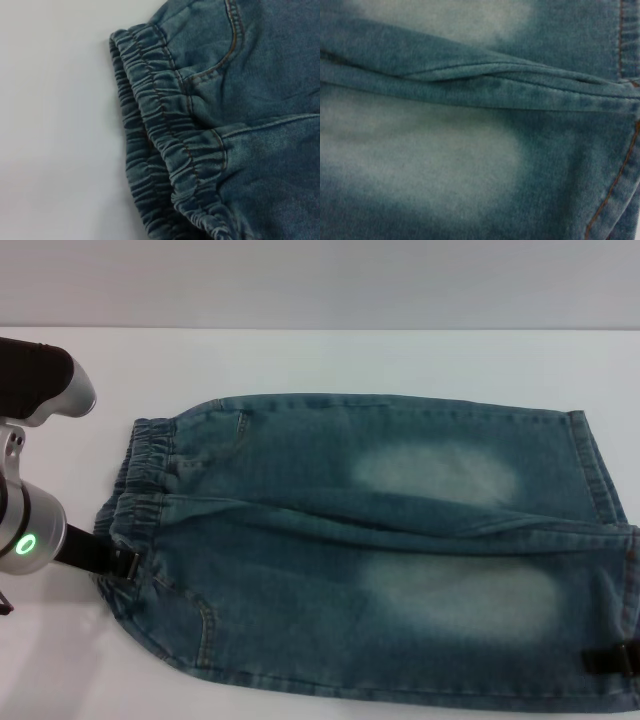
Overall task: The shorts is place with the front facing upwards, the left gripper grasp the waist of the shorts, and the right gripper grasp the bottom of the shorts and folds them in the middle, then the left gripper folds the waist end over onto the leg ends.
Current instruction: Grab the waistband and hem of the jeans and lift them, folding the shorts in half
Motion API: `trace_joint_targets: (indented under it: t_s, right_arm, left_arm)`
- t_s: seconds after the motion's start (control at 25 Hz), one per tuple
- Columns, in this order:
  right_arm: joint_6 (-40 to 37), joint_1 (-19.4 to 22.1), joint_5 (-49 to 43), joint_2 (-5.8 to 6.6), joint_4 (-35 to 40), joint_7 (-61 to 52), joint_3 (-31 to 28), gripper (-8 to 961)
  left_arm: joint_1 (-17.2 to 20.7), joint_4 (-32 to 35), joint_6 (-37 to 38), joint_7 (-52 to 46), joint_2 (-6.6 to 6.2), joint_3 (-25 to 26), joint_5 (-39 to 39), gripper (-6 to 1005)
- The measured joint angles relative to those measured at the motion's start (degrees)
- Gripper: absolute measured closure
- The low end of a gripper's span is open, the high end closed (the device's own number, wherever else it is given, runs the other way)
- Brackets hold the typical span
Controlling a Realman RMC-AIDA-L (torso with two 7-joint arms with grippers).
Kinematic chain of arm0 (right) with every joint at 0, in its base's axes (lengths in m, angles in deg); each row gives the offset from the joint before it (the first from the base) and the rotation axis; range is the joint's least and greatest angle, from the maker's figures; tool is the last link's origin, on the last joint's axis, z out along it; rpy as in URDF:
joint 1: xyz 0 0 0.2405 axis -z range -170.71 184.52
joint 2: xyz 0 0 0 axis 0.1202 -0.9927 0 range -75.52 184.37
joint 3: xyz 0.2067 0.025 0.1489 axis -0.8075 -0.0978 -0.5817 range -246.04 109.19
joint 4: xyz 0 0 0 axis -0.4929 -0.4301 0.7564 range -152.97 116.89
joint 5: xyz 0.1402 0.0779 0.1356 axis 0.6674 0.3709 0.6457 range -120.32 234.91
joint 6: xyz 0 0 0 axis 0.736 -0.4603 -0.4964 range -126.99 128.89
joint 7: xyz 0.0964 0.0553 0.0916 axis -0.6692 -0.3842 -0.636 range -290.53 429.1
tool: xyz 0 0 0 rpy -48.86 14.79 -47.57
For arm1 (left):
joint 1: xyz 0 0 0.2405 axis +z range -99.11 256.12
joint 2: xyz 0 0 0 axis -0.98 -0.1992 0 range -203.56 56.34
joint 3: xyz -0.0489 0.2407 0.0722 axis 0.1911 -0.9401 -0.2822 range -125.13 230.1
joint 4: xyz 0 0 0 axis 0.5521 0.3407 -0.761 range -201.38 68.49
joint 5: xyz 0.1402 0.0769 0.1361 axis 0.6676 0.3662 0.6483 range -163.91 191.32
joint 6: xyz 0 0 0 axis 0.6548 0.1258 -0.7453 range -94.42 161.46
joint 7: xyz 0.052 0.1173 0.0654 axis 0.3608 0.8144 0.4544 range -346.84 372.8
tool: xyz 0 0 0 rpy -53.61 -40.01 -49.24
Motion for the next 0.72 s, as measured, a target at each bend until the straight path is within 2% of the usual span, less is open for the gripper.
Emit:
trace_joint_targets:
  t_s: [0.08,0.32,0.52,0.64,0.72]
  right_arm:
    - [0.1,-0.2,0.0,0.01,0.2,0.3,0.1,222]
    - [0.0,-0.6,0.0,0.06,0.7,0.6,-0.3,449]
    - [-0.2,-1.0,0.1,0.04,0.3,1.2,-0.2,652]
    - [-0.6,-1.4,0.2,-0.02,0.0,1.4,-0.3,885]
    - [-1.1,-1.5,0.2,-0.03,-0.3,1.4,-0.4,897]
  left_arm:
    - [0.0,0.0,0.0,0.0,0.00,0.0,0.0,889]
    - [0.0,0.1,0.1,0.1,0.00,0.0,-0.1,889]
    - [0.1,0.0,0.9,-0.1,0.00,0.0,-0.1,888]
    - [0.2,-0.2,1.3,-0.2,0.00,0.0,-0.1,888]
    - [0.3,-0.2,1.4,-0.2,0.01,0.0,-0.1,888]
